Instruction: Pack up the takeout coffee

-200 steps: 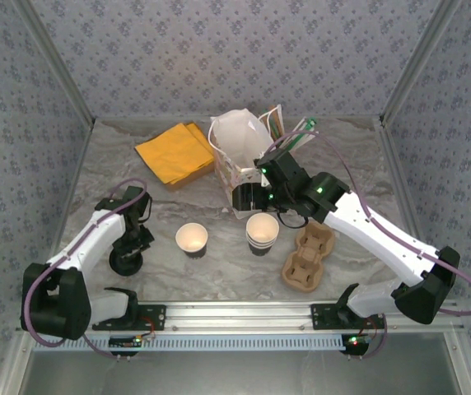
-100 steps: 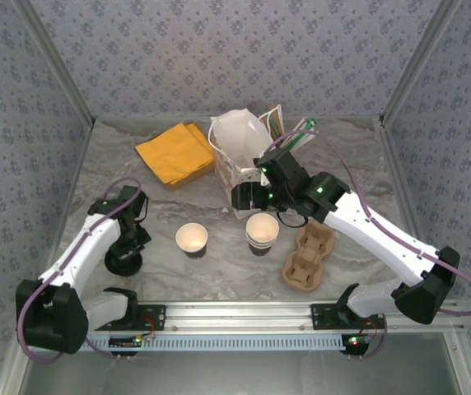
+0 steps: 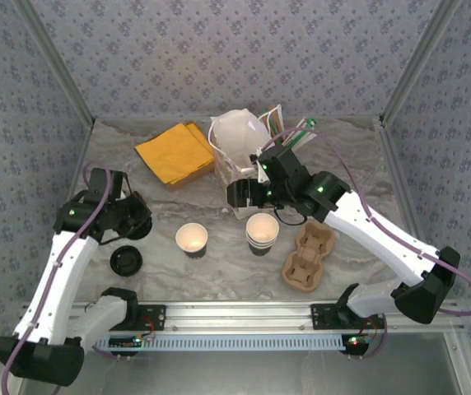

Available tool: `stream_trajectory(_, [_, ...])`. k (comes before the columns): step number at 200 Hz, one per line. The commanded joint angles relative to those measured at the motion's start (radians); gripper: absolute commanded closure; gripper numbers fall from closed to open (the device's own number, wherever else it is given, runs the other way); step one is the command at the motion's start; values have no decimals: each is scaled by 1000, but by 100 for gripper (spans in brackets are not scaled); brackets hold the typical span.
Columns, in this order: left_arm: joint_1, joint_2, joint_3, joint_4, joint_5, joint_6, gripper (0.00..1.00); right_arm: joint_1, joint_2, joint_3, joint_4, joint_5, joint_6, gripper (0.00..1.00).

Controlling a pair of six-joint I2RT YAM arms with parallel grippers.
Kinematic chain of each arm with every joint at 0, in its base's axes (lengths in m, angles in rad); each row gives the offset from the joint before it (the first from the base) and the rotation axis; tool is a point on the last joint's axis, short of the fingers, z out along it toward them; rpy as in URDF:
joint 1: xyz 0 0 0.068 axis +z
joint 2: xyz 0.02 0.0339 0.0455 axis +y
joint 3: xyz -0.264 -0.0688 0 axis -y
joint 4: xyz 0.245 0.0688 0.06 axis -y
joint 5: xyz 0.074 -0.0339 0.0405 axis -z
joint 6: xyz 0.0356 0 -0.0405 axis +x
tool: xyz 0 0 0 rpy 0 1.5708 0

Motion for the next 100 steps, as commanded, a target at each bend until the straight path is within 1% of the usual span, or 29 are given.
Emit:
stream_trajectory(1, [8,-22,51,176,205,-52,95,-1,2,59,69,-55,-43,22])
stream_trajectory(17, [8,-28,60,282,314,-82,95,4,4,76,93,-86,-46,22])
stream_trajectory(46, [8,-47,65,453,442,-146,96,12,8,92,186,-148,-38,22])
stream_trajectory(66, [8,-50,40,622,544,-245,97,13,17,94,249,-186,-17,22])
stream_trajectory(79, [8,-51,15,757,585,-320,97,6,27,91,291,-218,30,22])
stream_trajectory(100, [8,-33,2,907,627,-399,98,-2,46,88,374,-267,92,22])
